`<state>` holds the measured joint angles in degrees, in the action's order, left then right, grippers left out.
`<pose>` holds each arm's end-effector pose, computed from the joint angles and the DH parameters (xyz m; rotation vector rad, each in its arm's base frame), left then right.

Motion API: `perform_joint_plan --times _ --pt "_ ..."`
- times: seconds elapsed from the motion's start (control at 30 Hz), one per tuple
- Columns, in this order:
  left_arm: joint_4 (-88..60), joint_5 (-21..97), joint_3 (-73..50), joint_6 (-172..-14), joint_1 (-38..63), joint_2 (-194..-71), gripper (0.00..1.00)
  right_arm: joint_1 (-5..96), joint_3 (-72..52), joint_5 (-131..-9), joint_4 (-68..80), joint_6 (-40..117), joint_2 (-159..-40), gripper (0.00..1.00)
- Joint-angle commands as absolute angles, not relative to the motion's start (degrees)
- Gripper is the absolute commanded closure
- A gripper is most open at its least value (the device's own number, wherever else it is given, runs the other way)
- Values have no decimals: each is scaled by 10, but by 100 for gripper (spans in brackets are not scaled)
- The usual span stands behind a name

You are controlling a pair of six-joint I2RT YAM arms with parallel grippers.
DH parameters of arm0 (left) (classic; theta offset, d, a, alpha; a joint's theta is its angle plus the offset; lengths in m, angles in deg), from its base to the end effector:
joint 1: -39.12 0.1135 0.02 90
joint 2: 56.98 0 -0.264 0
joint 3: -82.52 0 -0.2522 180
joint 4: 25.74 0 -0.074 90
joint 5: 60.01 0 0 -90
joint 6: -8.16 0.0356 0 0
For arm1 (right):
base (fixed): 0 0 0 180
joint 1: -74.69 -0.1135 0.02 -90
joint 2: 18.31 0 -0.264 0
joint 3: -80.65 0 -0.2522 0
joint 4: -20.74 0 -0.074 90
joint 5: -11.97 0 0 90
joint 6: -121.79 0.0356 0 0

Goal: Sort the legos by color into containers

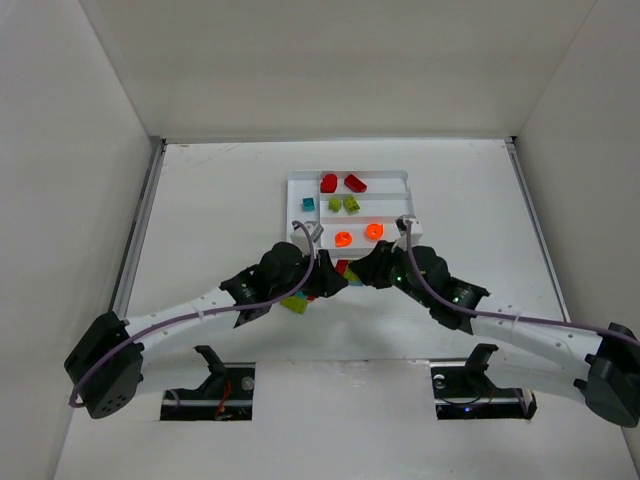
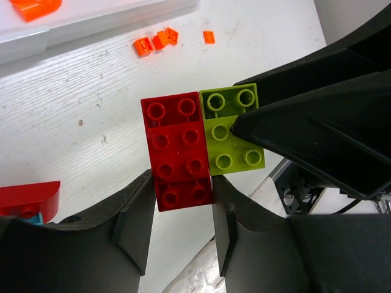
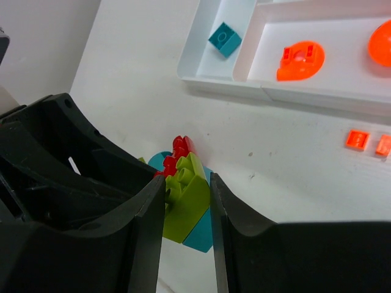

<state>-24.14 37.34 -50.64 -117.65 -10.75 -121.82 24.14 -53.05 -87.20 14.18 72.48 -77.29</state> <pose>0.1580 -0.1945 0.2379 0.3475 2.0492 -1.0937 0.1525 0.1764 0.2484 -0.0587 2.0117 0.9071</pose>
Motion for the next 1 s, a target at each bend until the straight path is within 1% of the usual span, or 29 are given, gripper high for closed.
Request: perform_joint_plan --times 0.0,0.37,0.6,0.9,0.97 --pt "-245 351 -488 -1168 -107 -1228 85 220 -500 -930 171 688 -746 78" --pt "-254 353 -485 -1171 -108 -1248 85 188 -480 -1009 170 613 -754 79" --pt "-255 351 -481 -1169 -109 -1261 86 157 -468 -1025 189 585 -763 79" --pt "-256 351 -481 -1170 -107 -1269 87 145 -457 -1021 185 584 -739 80" --pt "-263 351 -484 -1167 -109 -1264 87 159 -456 -1011 174 599 -741 80"
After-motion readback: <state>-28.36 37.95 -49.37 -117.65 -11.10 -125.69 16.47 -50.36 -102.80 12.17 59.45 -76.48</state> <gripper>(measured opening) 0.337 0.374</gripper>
